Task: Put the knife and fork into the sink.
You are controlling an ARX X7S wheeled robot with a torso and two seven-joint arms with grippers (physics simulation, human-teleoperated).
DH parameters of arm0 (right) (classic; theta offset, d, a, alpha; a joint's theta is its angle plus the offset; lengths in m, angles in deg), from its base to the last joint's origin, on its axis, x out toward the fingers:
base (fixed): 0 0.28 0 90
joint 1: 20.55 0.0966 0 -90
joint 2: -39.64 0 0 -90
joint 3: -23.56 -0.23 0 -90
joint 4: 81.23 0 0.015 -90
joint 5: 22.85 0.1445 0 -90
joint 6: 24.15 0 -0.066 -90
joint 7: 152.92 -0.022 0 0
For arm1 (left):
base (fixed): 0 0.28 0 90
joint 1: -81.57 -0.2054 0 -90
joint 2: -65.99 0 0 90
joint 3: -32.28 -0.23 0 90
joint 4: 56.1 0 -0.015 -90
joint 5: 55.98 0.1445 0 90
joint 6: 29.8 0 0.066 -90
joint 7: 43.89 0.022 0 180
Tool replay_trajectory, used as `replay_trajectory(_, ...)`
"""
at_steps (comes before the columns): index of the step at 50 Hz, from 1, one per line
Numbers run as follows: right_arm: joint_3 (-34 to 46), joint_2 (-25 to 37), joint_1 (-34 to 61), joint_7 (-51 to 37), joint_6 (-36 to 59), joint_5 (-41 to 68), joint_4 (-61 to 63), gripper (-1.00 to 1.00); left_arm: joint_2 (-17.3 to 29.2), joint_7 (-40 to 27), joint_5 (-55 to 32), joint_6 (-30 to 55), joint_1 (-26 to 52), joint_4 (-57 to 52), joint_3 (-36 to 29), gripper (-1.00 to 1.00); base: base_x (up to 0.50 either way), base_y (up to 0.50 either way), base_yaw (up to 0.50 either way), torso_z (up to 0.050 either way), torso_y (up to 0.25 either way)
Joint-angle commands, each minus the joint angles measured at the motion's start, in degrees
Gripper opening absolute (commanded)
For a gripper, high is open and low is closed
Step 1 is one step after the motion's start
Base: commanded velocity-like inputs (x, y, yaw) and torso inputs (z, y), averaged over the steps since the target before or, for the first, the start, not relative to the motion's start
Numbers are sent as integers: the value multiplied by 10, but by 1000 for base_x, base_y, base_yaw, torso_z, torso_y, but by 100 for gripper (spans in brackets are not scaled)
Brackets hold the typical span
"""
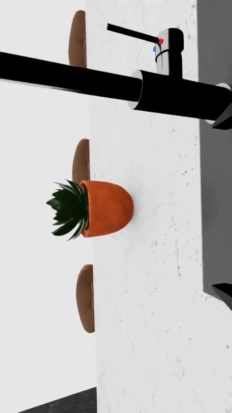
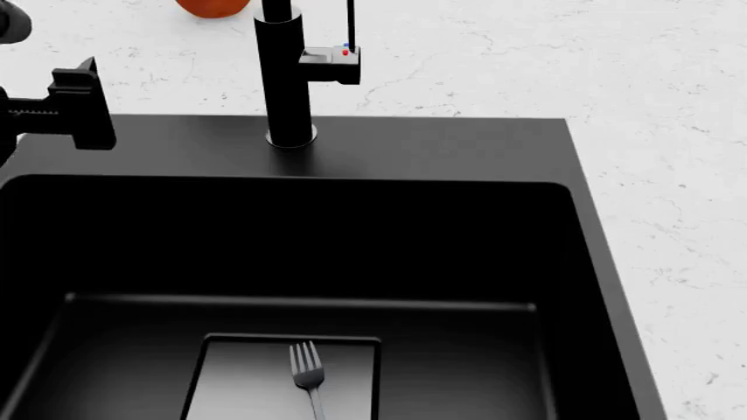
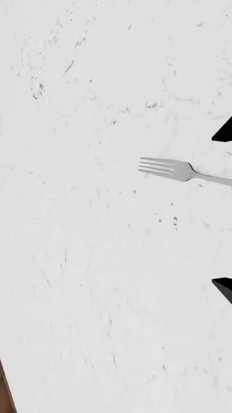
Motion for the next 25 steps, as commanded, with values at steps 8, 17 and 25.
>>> replay_trajectory(8, 37, -65, 33, 70, -14, -100, -83, 100, -10, 6, 11, 6, 5, -3, 6, 100, 0, 0, 0, 0, 0)
replay_trajectory(17, 89, -93, 78, 75, 16, -161, -127, 100, -5, 5, 7, 11, 3, -11, 10, 100, 0, 0, 0, 0, 0)
replay_trajectory(25, 106, -102, 96, 82, 27, -182, -146, 100, -3, 5, 4, 10, -2, -12, 13, 100, 0, 0, 0, 0, 0)
